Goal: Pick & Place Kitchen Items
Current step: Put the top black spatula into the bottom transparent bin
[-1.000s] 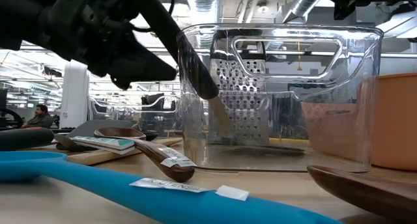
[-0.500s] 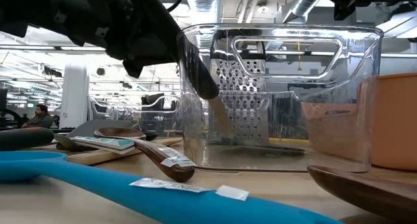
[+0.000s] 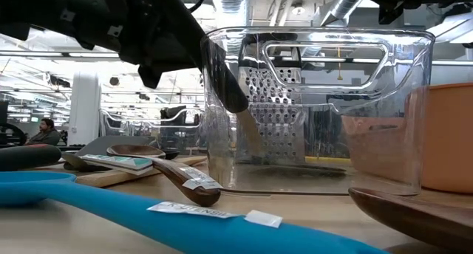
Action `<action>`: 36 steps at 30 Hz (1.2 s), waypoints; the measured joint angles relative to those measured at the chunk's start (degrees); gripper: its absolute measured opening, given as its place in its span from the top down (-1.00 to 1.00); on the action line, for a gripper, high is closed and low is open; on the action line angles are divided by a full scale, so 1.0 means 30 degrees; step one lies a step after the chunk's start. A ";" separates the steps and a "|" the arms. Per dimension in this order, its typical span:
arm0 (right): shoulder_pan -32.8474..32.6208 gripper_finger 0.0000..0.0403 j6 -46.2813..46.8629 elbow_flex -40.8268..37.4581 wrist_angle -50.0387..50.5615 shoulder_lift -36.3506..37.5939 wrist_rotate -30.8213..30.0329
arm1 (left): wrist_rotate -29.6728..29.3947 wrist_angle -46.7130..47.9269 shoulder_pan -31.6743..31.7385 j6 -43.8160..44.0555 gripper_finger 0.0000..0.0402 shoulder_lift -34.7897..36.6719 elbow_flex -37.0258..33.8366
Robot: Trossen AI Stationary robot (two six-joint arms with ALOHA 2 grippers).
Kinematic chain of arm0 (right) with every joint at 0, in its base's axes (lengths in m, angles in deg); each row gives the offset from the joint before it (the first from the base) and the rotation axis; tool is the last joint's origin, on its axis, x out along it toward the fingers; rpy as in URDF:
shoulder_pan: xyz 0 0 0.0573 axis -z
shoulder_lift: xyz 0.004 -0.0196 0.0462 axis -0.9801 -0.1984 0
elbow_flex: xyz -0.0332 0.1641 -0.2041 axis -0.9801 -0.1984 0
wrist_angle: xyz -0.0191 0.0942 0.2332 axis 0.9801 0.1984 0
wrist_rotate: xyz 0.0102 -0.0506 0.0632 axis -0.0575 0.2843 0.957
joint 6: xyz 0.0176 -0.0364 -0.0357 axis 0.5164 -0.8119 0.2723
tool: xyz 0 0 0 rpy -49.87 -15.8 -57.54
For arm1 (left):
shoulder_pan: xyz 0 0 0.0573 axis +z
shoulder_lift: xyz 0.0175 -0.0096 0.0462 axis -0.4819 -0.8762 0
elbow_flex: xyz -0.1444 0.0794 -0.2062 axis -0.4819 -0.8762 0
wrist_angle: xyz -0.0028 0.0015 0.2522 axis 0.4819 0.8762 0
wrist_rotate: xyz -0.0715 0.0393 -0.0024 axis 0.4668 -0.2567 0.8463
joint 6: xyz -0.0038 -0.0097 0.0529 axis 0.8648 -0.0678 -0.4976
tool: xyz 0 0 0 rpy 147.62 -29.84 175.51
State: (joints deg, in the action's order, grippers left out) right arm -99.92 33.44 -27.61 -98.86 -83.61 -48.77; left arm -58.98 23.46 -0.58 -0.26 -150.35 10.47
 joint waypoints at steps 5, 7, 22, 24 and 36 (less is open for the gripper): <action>0.0000 1.00 0.0000 0.0000 0.0001 0.0000 -0.0004 | 0.1021 0.0884 -0.0080 -0.1909 0.99 0.0330 -0.0066; 0.0000 1.00 0.0000 0.0000 0.0007 0.0000 -0.0001 | 0.1963 0.2880 -0.0080 -0.1666 0.99 0.1001 -0.0066; 0.0007 1.00 -0.0007 0.0000 0.0124 0.0007 0.0003 | 0.6601 0.8794 -0.0357 0.1614 0.99 0.4860 -0.0066; 0.0007 1.00 -0.0007 0.0000 0.0124 0.0007 0.0003 | 0.6608 0.8829 -0.0268 0.1621 0.99 0.4363 -0.0073; 0.0007 1.00 0.0057 0.0000 0.0138 0.0000 0.0003 | 0.6122 0.7431 0.0087 0.1098 0.99 0.3483 -0.0080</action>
State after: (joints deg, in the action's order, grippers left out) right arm -99.90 33.60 -27.61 -98.45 -83.61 -48.76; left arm -40.61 45.75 -0.31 3.04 -139.90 10.23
